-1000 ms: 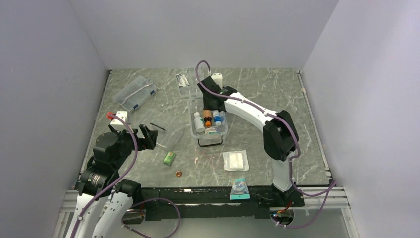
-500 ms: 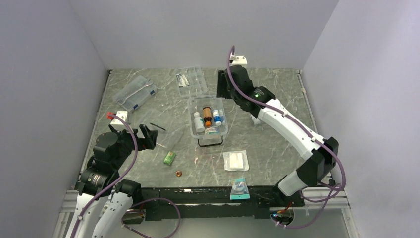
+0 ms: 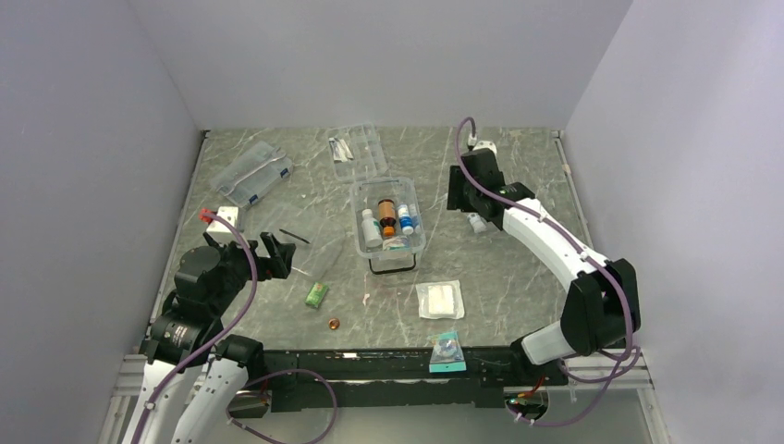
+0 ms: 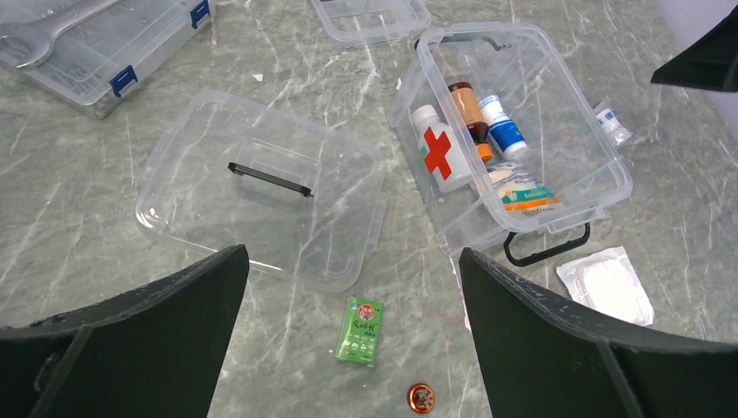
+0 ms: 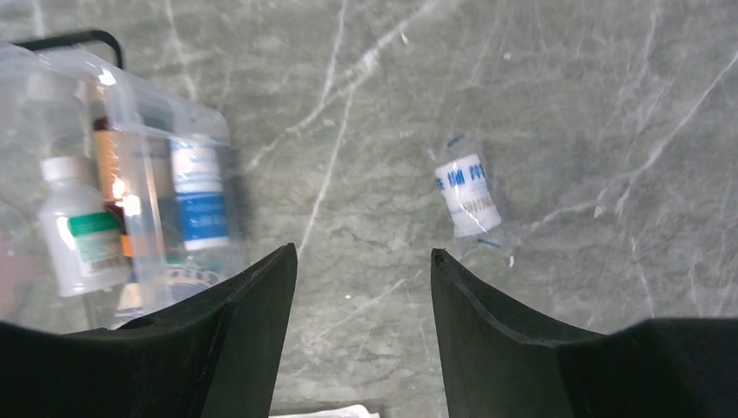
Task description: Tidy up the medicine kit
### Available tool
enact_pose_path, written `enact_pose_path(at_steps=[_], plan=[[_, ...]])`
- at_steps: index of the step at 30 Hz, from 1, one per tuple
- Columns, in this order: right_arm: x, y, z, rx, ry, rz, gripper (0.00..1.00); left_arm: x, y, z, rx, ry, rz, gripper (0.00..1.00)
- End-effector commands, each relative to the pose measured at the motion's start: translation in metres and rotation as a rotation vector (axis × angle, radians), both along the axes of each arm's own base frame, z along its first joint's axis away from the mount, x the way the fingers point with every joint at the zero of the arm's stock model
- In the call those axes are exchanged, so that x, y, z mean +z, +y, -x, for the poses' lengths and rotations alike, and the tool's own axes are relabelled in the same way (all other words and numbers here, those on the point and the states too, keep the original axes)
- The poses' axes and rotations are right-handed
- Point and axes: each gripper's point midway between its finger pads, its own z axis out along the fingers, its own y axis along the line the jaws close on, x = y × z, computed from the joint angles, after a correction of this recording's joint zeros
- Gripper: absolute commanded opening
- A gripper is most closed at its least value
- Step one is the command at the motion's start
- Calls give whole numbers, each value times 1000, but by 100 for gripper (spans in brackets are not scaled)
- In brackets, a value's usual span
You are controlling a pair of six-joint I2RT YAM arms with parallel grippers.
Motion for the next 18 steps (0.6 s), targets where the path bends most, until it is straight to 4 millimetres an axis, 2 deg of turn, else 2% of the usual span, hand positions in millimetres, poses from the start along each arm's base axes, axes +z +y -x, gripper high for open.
enact_pose_path(at_steps=[1, 7, 15, 18], plan=[[-12, -9, -9, -13, -18, -39, 61, 15, -4, -2, -19, -42, 18, 99], [-44, -35, -20, -72, 42, -56, 61, 13, -5, -3, -23, -35, 17, 99], [-77, -58, -29, -108, 113, -44, 61, 14, -5, -3, -23, -36, 17, 99], [-88, -59, -31, -108, 134, -61, 62, 13, -6, -4, -25, -32, 16, 99]])
